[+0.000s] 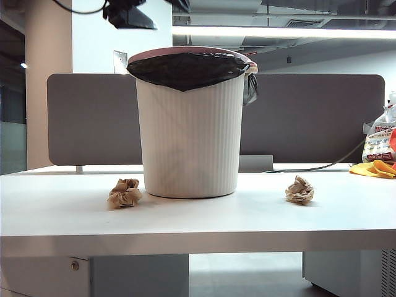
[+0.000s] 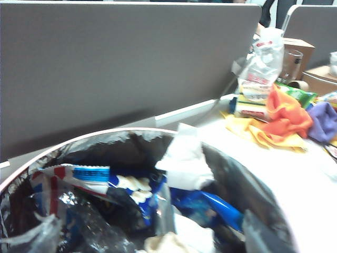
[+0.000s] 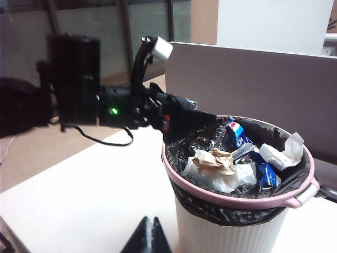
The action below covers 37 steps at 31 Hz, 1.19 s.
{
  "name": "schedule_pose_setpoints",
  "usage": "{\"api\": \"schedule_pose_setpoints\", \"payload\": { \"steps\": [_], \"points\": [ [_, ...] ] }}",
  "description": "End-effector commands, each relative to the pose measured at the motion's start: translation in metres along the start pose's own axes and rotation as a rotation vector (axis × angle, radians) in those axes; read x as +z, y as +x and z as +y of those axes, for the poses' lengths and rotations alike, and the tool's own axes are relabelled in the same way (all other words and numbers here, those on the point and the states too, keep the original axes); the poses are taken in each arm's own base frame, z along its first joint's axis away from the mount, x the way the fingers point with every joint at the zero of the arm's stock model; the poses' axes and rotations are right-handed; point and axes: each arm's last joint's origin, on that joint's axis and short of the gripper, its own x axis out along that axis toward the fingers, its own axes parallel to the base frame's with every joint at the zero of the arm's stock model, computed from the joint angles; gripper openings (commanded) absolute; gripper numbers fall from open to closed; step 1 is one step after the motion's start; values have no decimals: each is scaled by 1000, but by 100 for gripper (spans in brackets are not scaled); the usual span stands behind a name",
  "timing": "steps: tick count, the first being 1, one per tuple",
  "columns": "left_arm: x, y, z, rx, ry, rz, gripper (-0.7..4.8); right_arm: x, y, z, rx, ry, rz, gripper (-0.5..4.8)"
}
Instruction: Pick up all the trash on the table and put it in the trash can.
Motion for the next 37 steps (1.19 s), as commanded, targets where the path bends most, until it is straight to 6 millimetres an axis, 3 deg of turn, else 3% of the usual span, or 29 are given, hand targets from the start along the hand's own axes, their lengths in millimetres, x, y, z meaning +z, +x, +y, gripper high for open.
{"api": "schedule_pose_setpoints", "payload": {
  "steps": [1,6,9,13,17,21,25,31,37],
  "points": [
    [31,-31,-13,-97,9,-33,479,-1,-4,0,-4,-42,30,-5],
    [63,-87,-31,-146,-1,7,479,-9,-6,-1,-3,-40,113,-5],
    [70,-115,-38,-148,-10,33,479,-12,-8,0,16,-39,147,-5],
    [63,-146,-45,-134,-58,182,479,-13,-12,4,160,-24,163,-5],
    [35,-160,-46,-95,-109,467,479,-20,-9,4,176,-20,204,-5],
    [-2,-155,-41,-62,-115,667,479,-38,-2,3,167,-14,258,-5],
    [-52,-134,-31,-42,-151,751,479,-61,4,4,191,5,316,-5],
    [-124,-107,-15,88,-143,672,479,-78,7,6,204,44,332,-5],
    [-168,-85,0,292,-130,537,479,-78,8,6,201,43,324,-5]
  ]
}}
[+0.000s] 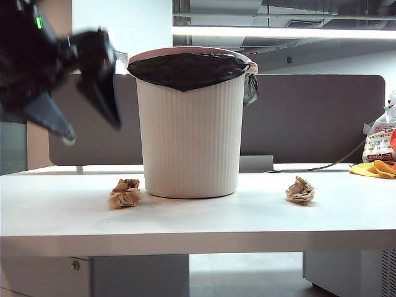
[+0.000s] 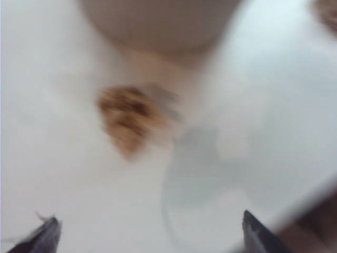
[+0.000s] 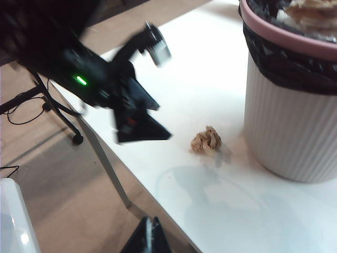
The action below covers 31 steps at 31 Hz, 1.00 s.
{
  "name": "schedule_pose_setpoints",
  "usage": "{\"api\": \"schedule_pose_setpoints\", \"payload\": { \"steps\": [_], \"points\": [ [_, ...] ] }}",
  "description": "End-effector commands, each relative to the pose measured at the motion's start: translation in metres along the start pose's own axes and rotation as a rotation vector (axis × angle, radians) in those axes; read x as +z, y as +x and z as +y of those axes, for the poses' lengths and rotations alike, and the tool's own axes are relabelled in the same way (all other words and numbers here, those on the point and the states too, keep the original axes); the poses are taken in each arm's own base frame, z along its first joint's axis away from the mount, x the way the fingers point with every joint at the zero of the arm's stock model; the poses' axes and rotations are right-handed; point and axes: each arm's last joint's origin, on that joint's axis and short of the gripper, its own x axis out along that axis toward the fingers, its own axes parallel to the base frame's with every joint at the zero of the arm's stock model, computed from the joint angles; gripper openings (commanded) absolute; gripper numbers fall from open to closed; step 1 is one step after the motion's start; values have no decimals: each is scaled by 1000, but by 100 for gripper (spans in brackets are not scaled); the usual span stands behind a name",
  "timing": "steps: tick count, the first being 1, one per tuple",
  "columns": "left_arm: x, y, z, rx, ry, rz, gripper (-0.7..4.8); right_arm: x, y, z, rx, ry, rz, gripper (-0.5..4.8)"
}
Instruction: Pick up all the trash on the table and put it in the trash can.
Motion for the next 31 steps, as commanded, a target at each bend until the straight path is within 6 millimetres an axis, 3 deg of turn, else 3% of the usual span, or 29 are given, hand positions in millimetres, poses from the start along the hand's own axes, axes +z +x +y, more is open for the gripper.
{"api": "schedule_pose_setpoints", "payload": {
  "steps": [1,12,19,26,27,30,31],
  "points": [
    [7,20,4,79,-55,-130,479,4,-1,0,-6,-1,-29,-5],
    [-9,92,10,32,-57,-47,479,3,8,-2,-17,16,-12,-5],
    [-12,111,13,29,-56,-70,479,3,8,-2,-23,30,-11,-5],
    [-9,116,13,22,-53,-126,479,2,9,-2,-24,30,-8,-5],
    [-9,117,13,18,-55,-124,463,2,9,-2,-24,30,-8,-5],
    [-9,117,13,11,-58,-119,251,2,8,-2,-23,29,-10,-5],
    [-9,117,13,12,-59,-119,210,2,8,-2,-23,30,-10,-5]
  ]
}}
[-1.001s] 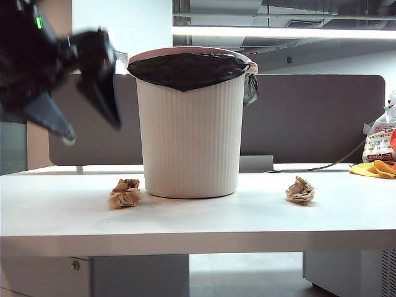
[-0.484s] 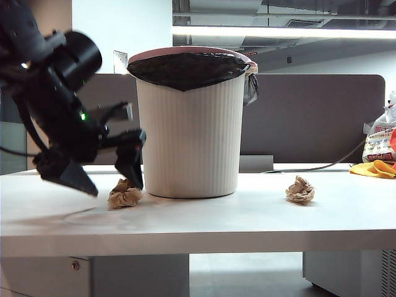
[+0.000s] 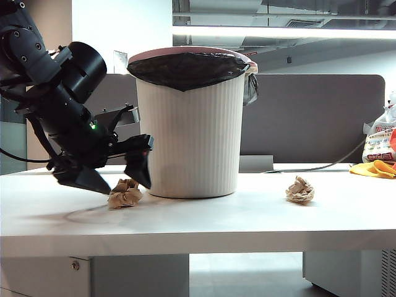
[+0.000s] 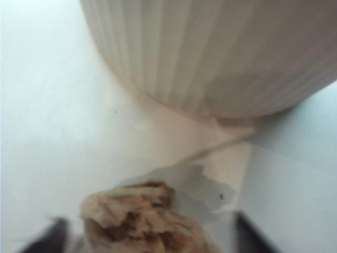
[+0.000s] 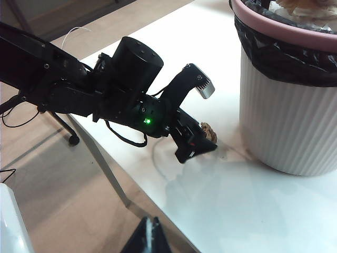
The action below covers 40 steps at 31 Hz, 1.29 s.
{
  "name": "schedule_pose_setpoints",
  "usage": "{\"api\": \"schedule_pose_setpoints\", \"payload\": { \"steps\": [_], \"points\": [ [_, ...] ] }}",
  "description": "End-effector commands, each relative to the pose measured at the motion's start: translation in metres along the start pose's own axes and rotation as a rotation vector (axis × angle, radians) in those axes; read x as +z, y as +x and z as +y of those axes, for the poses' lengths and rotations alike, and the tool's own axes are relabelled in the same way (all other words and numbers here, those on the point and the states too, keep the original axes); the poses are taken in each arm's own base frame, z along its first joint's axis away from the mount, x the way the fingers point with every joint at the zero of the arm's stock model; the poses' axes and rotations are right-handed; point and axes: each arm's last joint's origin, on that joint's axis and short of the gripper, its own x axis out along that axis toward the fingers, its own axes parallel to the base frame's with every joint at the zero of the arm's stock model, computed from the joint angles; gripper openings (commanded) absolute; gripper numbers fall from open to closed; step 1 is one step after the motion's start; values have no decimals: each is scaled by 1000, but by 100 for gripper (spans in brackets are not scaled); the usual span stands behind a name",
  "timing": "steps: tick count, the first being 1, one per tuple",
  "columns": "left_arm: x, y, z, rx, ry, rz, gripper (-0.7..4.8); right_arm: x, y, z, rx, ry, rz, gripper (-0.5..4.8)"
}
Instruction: Pick up all the trash on the table and put it in the trash can.
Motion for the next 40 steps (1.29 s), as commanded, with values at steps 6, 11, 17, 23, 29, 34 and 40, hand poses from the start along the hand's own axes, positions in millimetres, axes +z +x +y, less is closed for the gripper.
{"api": "schedule_pose_setpoints", "payload": {
  "steps": [6,11,17,23,29,34,40],
  "points": [
    [1,1,0,-4,-5,-8,-5,4,-1,0,0,-2,-25,-5],
    [5,-2,-1,-25,-4,-21,-6,7,-1,0,0,-7,-54,-5],
    [27,-33,-10,-141,-29,-115,-6,10,-2,0,-23,-14,-91,-5],
    [60,-105,-19,-176,-5,-315,-6,13,-3,0,-21,-24,-124,-5],
    [70,-188,-27,-235,25,-480,-6,16,-4,0,-22,-54,-146,-5],
    [85,-231,-31,-230,38,-669,-6,25,-7,-3,-29,-55,-228,-5],
    [126,-228,-37,-257,51,-697,-6,59,-29,-6,-72,-36,-356,-5]
  ]
}}
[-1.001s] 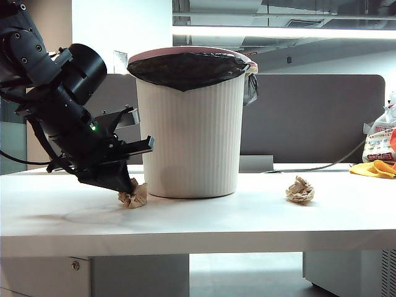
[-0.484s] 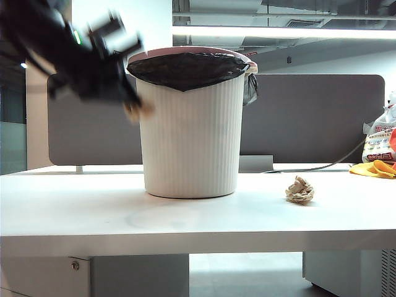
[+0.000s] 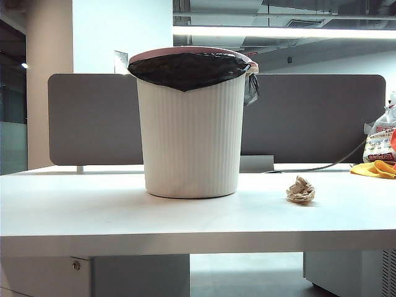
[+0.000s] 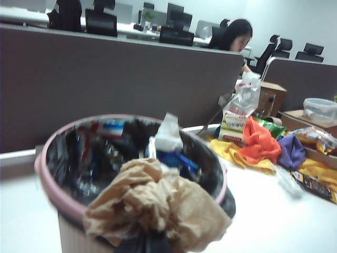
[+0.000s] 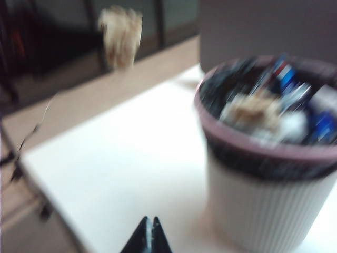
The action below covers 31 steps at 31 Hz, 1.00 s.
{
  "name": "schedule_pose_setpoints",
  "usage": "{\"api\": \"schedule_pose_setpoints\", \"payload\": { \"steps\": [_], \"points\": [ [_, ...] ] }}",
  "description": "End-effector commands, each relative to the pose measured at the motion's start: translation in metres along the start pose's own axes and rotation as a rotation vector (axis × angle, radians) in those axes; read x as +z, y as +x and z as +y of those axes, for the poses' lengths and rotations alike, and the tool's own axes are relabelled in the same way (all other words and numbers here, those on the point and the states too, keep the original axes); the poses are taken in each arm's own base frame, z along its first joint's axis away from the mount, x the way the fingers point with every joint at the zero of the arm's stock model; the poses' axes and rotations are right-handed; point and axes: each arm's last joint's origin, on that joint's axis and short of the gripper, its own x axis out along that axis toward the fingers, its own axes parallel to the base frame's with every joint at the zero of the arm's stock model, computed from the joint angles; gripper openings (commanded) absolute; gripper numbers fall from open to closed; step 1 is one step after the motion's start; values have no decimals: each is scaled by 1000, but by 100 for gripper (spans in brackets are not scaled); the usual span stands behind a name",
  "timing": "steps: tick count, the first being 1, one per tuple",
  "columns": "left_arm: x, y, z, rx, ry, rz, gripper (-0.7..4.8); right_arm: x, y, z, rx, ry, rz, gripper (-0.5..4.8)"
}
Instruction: Pick up all the trash on the table and put it in the trash can.
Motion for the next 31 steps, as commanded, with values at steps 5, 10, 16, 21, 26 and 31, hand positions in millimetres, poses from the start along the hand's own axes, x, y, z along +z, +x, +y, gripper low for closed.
{"api": "schedule_pose_setpoints", "payload": {
  "steps": [5,10,16,21,26,31],
  "points": [
    [23,68,6,-44,-5,39,-6,55,-24,1,-31,-17,-179,-5],
    [23,117,16,14,23,161,-5,74,-41,2,-62,-11,-151,-5],
    [8,161,29,92,129,364,-6,73,-50,1,-138,4,-75,-5],
    [-3,170,35,156,138,411,373,68,-50,1,-143,12,-25,-5],
    [0,168,34,148,133,400,479,67,-50,1,-146,14,-11,-5],
    [22,154,25,91,98,336,479,67,-50,1,-146,11,-17,-5]
  ]
}}
